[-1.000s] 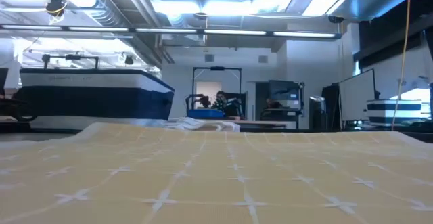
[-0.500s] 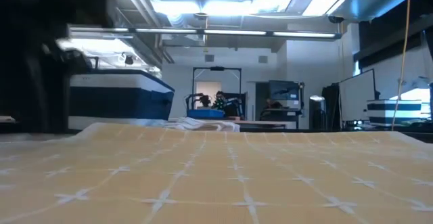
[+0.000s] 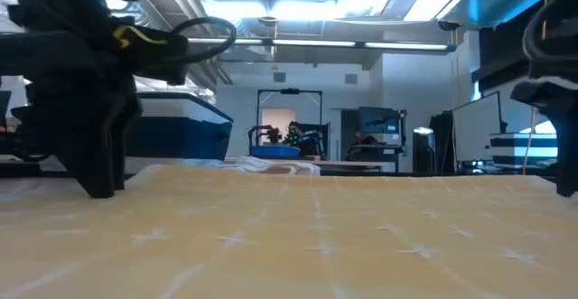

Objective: Fold towel
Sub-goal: Fold the orange towel

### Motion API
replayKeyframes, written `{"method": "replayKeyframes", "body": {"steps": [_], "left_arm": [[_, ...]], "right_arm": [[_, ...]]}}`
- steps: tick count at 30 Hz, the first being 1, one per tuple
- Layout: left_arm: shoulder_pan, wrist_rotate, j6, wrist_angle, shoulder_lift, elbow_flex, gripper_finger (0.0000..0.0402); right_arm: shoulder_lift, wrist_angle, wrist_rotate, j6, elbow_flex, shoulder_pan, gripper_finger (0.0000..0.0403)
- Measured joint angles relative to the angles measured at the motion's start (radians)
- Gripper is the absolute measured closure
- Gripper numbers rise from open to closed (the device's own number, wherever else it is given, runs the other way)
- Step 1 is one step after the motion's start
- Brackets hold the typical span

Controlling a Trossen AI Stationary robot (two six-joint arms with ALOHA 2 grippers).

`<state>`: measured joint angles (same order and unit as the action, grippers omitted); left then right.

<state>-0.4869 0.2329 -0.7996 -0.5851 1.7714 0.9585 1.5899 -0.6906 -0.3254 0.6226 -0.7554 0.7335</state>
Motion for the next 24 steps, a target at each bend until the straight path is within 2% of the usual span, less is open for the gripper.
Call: {"method": "replayKeyframes", "body": {"steps": [3,7,10,13,18,21,24], "left_arm": [[0.014,-0.075,0.033,-0.019,-0.003,0.022,0.0245],[0.008,-0.14,0.08,-0.106,-0.023,0.074,0.0245],[0.006,-0.142,0.156,-0.093,-0.07,0.116,0.0245],[0.01,-0.128,0.232,-0.085,-0.082,0.115,0.0245],[0.013,-0.131,0.258,-0.083,-0.085,0.107,0.0233],[0.013,-0.127,0.256,-0.08,-0.084,0.081,0.0211],[0.007,-0.128,0.251,-0.088,-0.084,0.065,0.0188]], "right_arm": [[-0.025,-0.053,0.04,0.005,0.012,-0.003,0.0261],[-0.105,-0.131,0.166,0.031,-0.012,0.006,0.0261],[-0.173,-0.193,0.147,0.107,-0.045,0.007,0.0259],[-0.224,-0.164,0.092,0.179,-0.062,0.005,0.0248],[-0.24,-0.015,0.049,0.211,-0.065,0.006,0.019],[-0.211,0.038,0.078,0.204,-0.067,0.006,0.0144],[-0.178,0.035,0.099,0.198,-0.066,0.007,0.0117]]}}
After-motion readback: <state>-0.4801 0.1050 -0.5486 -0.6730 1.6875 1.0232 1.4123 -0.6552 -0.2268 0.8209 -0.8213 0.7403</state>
